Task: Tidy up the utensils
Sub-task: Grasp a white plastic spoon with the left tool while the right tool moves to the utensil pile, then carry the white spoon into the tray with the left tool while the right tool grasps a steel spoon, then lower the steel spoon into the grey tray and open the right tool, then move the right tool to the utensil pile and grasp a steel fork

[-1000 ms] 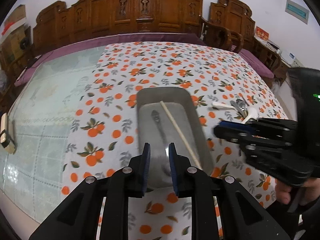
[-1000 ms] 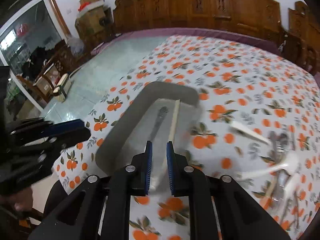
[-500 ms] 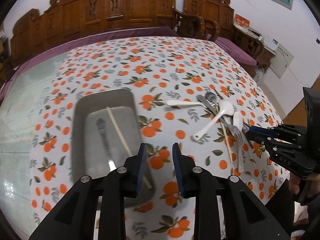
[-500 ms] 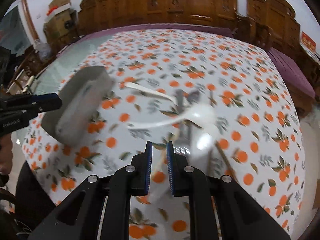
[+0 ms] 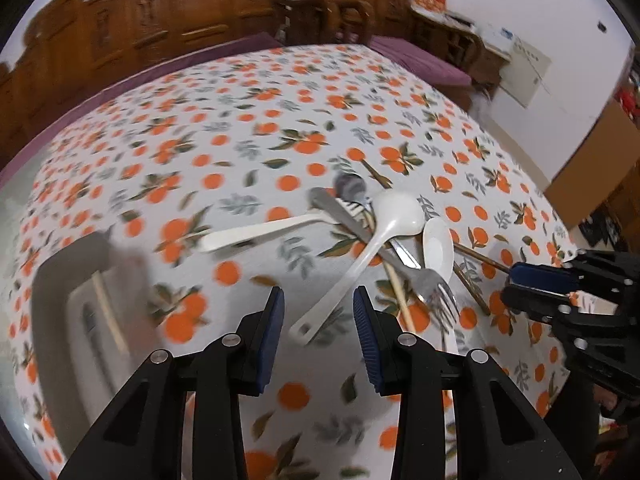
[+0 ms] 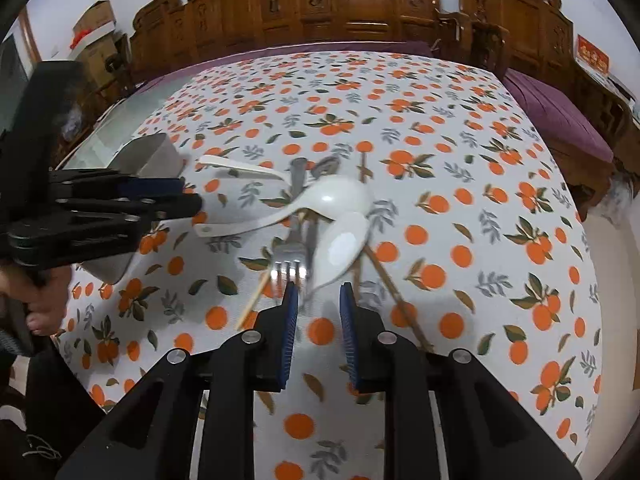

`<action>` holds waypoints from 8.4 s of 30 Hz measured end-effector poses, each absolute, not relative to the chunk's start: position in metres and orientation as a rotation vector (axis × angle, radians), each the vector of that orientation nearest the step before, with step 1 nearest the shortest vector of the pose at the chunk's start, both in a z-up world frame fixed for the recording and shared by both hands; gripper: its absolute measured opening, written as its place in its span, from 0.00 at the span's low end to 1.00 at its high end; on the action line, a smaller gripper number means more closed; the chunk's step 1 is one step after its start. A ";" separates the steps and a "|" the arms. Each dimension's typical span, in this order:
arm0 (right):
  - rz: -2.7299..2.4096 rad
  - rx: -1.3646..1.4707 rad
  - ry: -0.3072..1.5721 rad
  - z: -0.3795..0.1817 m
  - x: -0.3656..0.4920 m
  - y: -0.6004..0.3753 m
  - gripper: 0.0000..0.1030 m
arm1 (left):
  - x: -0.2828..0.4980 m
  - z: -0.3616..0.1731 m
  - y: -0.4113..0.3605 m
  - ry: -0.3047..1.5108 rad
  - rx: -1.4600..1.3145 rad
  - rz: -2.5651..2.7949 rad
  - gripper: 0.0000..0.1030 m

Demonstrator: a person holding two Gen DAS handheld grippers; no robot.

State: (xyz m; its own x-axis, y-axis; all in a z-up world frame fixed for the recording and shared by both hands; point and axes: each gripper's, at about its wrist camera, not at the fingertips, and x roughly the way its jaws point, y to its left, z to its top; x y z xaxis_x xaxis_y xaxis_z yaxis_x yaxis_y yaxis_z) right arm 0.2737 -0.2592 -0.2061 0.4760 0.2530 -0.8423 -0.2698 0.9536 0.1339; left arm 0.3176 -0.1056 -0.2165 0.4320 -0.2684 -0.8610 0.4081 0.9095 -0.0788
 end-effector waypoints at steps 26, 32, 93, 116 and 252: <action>0.325 0.031 1.037 -0.219 0.281 -0.279 0.23 | 0.351 -0.257 -0.164 1.107 0.293 -0.541 0.08; 0.343 0.025 1.033 -0.216 0.286 -0.268 0.23 | 0.338 -0.237 -0.151 1.078 0.200 -0.526 0.03; 0.315 -0.106 1.018 -0.206 0.320 -0.215 0.04 | 0.274 -0.138 -0.018 0.913 0.026 -0.306 0.03; 0.432 -0.094 0.955 -0.165 0.303 -0.149 0.04 | 0.293 -0.199 0.079 1.059 -0.049 -0.067 0.03; 0.461 -0.050 1.056 -0.220 0.339 -0.223 0.32 | 0.303 -0.196 -0.063 1.011 0.071 -0.262 0.83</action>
